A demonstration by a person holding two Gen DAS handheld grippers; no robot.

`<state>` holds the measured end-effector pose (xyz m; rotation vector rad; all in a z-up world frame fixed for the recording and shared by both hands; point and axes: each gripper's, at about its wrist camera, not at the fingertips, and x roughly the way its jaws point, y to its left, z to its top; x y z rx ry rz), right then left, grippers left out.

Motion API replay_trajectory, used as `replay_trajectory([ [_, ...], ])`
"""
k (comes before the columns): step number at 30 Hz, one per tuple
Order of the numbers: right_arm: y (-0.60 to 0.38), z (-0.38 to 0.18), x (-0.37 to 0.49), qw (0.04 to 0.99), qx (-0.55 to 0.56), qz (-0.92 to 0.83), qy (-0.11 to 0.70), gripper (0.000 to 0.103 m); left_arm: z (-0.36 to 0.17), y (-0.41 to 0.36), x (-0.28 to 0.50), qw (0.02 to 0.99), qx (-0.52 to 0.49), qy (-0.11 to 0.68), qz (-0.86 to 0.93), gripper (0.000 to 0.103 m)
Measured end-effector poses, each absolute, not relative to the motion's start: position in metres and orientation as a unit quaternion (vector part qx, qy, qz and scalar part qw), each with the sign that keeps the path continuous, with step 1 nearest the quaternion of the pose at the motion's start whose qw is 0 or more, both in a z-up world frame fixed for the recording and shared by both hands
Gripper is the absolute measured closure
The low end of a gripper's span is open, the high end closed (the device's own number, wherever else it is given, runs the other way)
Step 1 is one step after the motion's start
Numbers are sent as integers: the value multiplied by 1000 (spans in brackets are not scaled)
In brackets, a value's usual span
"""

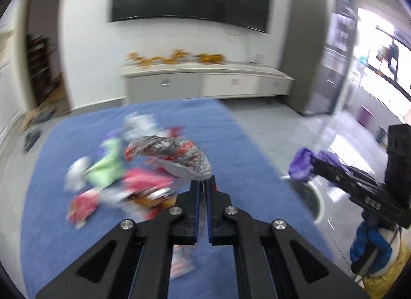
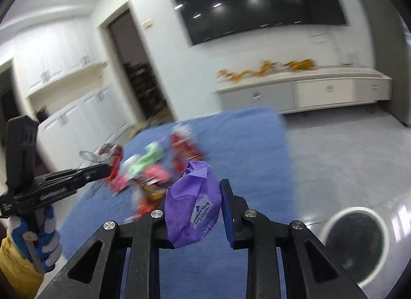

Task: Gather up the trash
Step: 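Carry both items to the trash bin and open both grippers over it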

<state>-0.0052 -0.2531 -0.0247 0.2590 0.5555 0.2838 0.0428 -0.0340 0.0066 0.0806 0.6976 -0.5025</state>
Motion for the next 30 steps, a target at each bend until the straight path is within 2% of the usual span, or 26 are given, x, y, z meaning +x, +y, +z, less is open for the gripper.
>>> replay_trajectory([
  [6, -376, -43, -21, 949, 167, 14, 269, 79, -6, -180, 58, 856, 93, 357, -361, 99],
  [11, -456, -97, -25, 927, 209, -61, 306, 79, -43, -279, 74, 802, 126, 405, -421, 99],
  [17, -510, -162, -19, 894, 264, -99, 349, 76, -85, -358, 96, 744, 129, 465, -462, 95],
  [18, -516, -170, -18, 890, 266, -103, 356, 74, -89, -366, 96, 739, 128, 470, -465, 89],
  [19, -522, -179, -16, 885, 269, -106, 364, 72, -94, -373, 99, 736, 130, 474, -465, 75],
  [20, -524, -185, -15, 882, 270, -107, 372, 66, -98, -381, 102, 734, 129, 478, -465, 66],
  [21, -528, -191, -15, 878, 268, -112, 380, 60, -101, -385, 106, 731, 122, 482, -467, 51],
  [26, -536, -204, -14, 869, 267, -131, 396, 57, -102, -386, 112, 732, 106, 487, -465, 48],
  [30, -536, -195, -16, 870, 264, -138, 393, 57, -80, -371, 107, 764, 100, 452, -450, 48],
])
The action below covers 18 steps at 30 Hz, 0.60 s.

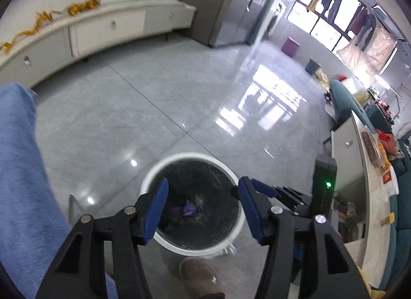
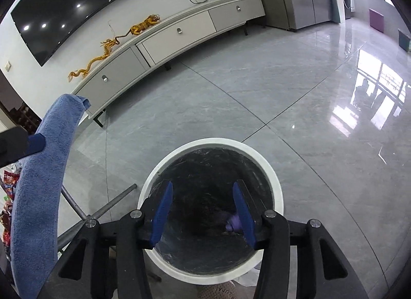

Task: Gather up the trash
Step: 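Carry both items to the trash bin and open both grippers over it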

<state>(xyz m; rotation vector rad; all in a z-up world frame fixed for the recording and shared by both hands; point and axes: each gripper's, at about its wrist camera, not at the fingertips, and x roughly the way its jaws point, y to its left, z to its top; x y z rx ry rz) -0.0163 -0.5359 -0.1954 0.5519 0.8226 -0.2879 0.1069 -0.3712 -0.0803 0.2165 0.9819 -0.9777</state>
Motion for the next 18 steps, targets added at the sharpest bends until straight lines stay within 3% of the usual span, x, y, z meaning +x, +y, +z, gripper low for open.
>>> replay_trajectory([
  [8, -500, -129, -27, 901, 219, -140, 347, 56, -21, -305, 94, 830, 58, 376, -409, 48],
  [10, -487, -105, -31, 913, 204, -134, 327, 48, -7, -283, 87, 831, 62, 373, -408, 48],
  [12, -473, -85, -34, 923, 194, -126, 307, 21, 5, -260, 82, 845, 64, 357, -394, 48],
  [15, -450, -51, -36, 938, 185, -101, 276, 10, 22, -215, 76, 861, 58, 338, -376, 48],
  [18, -422, -17, -41, 951, 171, -73, 247, 5, 36, -171, 74, 876, 47, 324, -355, 48],
])
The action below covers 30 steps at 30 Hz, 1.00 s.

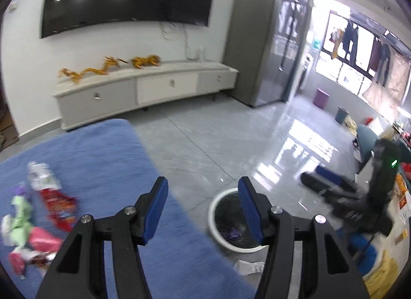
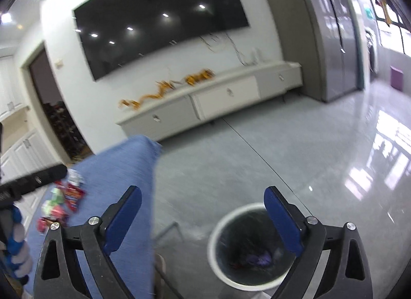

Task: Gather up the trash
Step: 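Carry both items to the trash bin and open both grippers over it, then grasp the red-white chip bag with the left gripper while the right grasps the brown wrapper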

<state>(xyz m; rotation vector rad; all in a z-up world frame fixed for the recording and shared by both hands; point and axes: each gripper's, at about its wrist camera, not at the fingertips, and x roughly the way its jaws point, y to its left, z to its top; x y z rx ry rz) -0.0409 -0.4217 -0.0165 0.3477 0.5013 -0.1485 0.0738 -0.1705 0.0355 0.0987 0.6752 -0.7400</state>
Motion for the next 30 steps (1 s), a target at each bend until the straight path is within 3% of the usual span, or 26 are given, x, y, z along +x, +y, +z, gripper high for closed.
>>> replay_trajectory([
  [4, -383, 21, -34, 960, 162, -30, 226, 1, 46, -101, 78, 893, 36, 306, -327, 48],
  [8, -339, 38, -11, 957, 130, -4, 258, 1, 41, -30, 88, 907, 20, 306, -290, 48],
  [17, -211, 17, 45, 936, 35, 94, 338, 1, -4, 128, 111, 924, -10, 338, -177, 48],
  [26, -112, -36, 76, 890, -47, 201, 407, 18, -56, 178, 124, 906, -26, 390, -165, 49],
  [30, -85, -53, 89, 873, -85, 228, 423, 36, -69, 168, 132, 897, -18, 403, -182, 49],
])
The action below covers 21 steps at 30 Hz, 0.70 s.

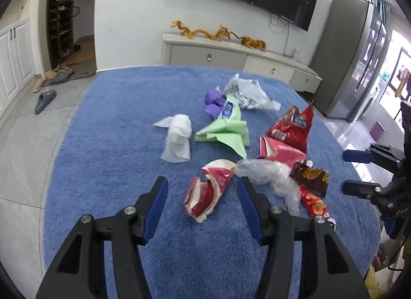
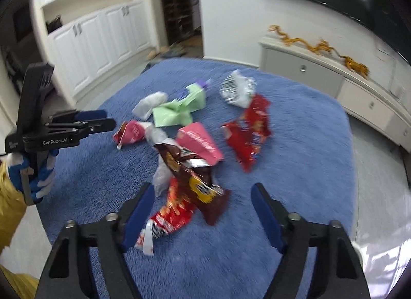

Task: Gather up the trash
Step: 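Grasp the red-white chip bag with the left gripper while the right grasps the brown wrapper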

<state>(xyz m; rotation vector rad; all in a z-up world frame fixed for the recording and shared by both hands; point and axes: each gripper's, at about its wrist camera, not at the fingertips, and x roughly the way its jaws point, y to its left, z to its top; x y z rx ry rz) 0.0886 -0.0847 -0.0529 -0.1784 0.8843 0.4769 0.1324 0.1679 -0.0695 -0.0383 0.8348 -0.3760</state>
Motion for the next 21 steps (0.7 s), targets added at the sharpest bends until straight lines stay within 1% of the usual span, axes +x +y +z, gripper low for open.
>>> replay_trajectory([
  [5, -72, -69, 105, 861, -107, 237, 436, 46, -86, 148, 152, 888, -8, 420, -188, 49],
  [8, -70, -76, 114, 858, -109, 239, 442, 49, -96, 144, 158, 882, -13, 432, -189, 50],
  [11, -69, -85, 118, 850, -112, 247, 452, 55, -102, 142, 160, 877, -16, 440, -192, 59],
  [12, -69, -88, 118, 847, -111, 251, 456, 57, -104, 141, 159, 876, -16, 442, -193, 67],
  [13, -69, -91, 119, 846, -111, 252, 457, 60, -105, 141, 158, 876, -17, 442, -192, 69],
  [14, -69, -91, 118, 846, -109, 255, 456, 66, -104, 141, 156, 877, -19, 441, -192, 70],
  [15, -70, -92, 118, 846, -107, 257, 455, 70, -103, 142, 155, 876, -23, 441, -193, 71],
  [18, -74, -88, 112, 849, -102, 262, 447, 75, -98, 143, 147, 879, -25, 434, -194, 72],
  [21, -79, -82, 107, 854, -97, 263, 438, 78, -91, 143, 138, 884, -24, 426, -193, 72],
])
